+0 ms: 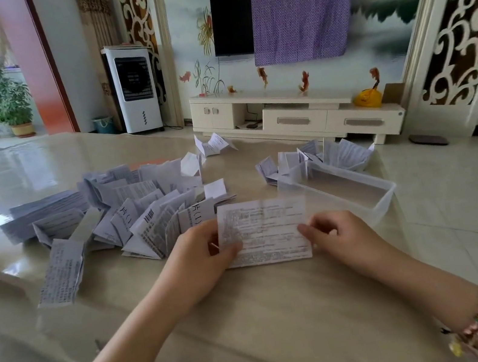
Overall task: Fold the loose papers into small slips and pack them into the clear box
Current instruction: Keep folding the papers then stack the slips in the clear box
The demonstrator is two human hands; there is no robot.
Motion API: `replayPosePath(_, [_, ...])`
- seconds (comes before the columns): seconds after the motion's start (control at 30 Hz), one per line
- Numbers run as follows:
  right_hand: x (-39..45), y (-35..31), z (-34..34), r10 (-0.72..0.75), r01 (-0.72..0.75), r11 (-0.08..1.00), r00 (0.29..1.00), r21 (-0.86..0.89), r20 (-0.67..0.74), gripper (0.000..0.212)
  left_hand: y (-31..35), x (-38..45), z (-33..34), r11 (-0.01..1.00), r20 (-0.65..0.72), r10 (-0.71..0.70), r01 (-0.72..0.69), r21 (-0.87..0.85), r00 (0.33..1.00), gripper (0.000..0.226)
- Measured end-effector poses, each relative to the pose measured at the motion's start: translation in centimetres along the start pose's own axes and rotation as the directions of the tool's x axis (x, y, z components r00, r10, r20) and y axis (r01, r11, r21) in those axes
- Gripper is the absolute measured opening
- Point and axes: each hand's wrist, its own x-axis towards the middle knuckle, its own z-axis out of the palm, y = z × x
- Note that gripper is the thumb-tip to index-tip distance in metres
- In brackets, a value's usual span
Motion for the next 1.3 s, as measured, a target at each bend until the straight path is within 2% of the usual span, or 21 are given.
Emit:
replayPosePath(0.07, [0.2,0.1,0.2,0.023,-0.027,0.993,0.999,-0.111,-0.036,0.029,0.0,0.1,0.2,0.993,-0.013,-0.029,0.03,0.111,1.0,0.033])
replayPosePath(0.17, [0.0,0.1,0.7,-0.014,-0.001,0.964,0.998,-0.266,-0.057,0.024,-0.4,0.1,0.8,0.92,-0.044,-0.017,0.033,0.39,0.999,0.068])
replayPosePath(0.23, [-0.3,-0.1,0.9,-0.073,0.048,0.95,0.995,-0.307,-0.07,0.023,-0.3,0.1,0.8,0.891,-0.048,0.009,0.013,0.454,0.999,0.079])
replayPosePath(0.27, [-0.3,-0.2,1.0,-0.112,0.082,0.946,0.991,-0.315,-0.079,0.023,-0.4,0.1,0.7,0.88,-0.042,0.038,-0.014,0.474,0.998,0.075])
replayPosePath(0.33, [-0.5,-0.4,0.9,-0.219,0.185,0.931,0.972,-0.315,-0.078,0.025,-0.8,0.2,0.7,0.848,0.003,0.134,-0.117,0.516,0.991,0.053])
replayPosePath(0.4, [-0.5,-0.8,1.0,-0.306,0.293,0.919,0.952,-0.264,-0.012,0.02,-1.2,0.2,1.0,0.843,0.06,0.189,-0.194,0.502,0.98,0.031])
replayPosePath(0.43, [-0.5,-0.9,1.1,-0.327,0.329,0.912,0.944,-0.244,0.048,0.023,-1.4,0.3,1.0,0.85,0.085,0.192,-0.209,0.484,0.978,0.029])
replayPosePath(0.5, [-0.4,-1.0,1.3,-0.349,0.38,0.897,0.922,-0.227,0.166,0.037,-1.5,0.3,1.0,0.859,0.134,0.17,-0.213,0.466,0.976,0.05])
replayPosePath(0.57, [-0.2,-1.0,1.5,-0.358,0.403,0.885,0.909,-0.233,0.211,0.044,-1.8,0.4,0.7,0.858,0.16,0.158,-0.216,0.467,0.974,0.072])
replayPosePath(0.6, [-0.2,-1.0,1.4,-0.364,0.411,0.877,0.907,-0.25,0.213,0.043,-1.8,0.4,0.6,0.856,0.167,0.159,-0.22,0.467,0.973,0.076])
replayPosePath(0.73, [-0.3,-1.1,1.1,-0.406,0.471,0.806,0.881,-0.358,0.243,0.035,-1.4,0.4,0.5,0.825,0.182,0.172,-0.242,0.511,0.968,0.06])
replayPosePath(0.8, [-0.3,-1.3,0.9,-0.418,0.491,0.775,0.871,-0.398,0.26,0.033,-1.0,0.2,0.5,0.782,0.176,0.192,-0.259,0.567,0.966,0.062])
replayPosePath(0.87, [-0.2,-1.6,0.7,-0.426,0.499,0.76,0.866,-0.417,0.26,0.03,-0.9,0.1,0.4,0.765,0.155,0.234,-0.28,0.58,0.96,0.069])
replayPosePath(0.97, [-0.2,-2.0,0.8,-0.419,0.476,0.778,0.879,-0.41,0.227,0.024,-0.7,0.3,0.3,0.766,0.141,0.275,-0.306,0.566,0.951,0.061])
replayPosePath(1.07, [0.1,-2.3,1.0,-0.373,0.403,0.842,0.915,-0.357,0.153,0.02,-0.3,0.5,0.3,0.774,0.078,0.29,-0.281,0.567,0.954,0.053])
replayPosePath(1.2, [1.1,-2.6,1.1,-0.28,0.292,0.931,0.956,-0.219,0.083,0.013,0.7,0.6,0.1,0.858,-0.039,0.177,-0.135,0.496,0.983,0.023])
replayPosePath(1.3, [1.8,-2.3,1.6,-0.182,0.201,0.928,0.979,-0.313,0.089,0.012,0.3,1.0,0.4,0.846,-0.005,0.131,-0.109,0.521,0.991,0.033])
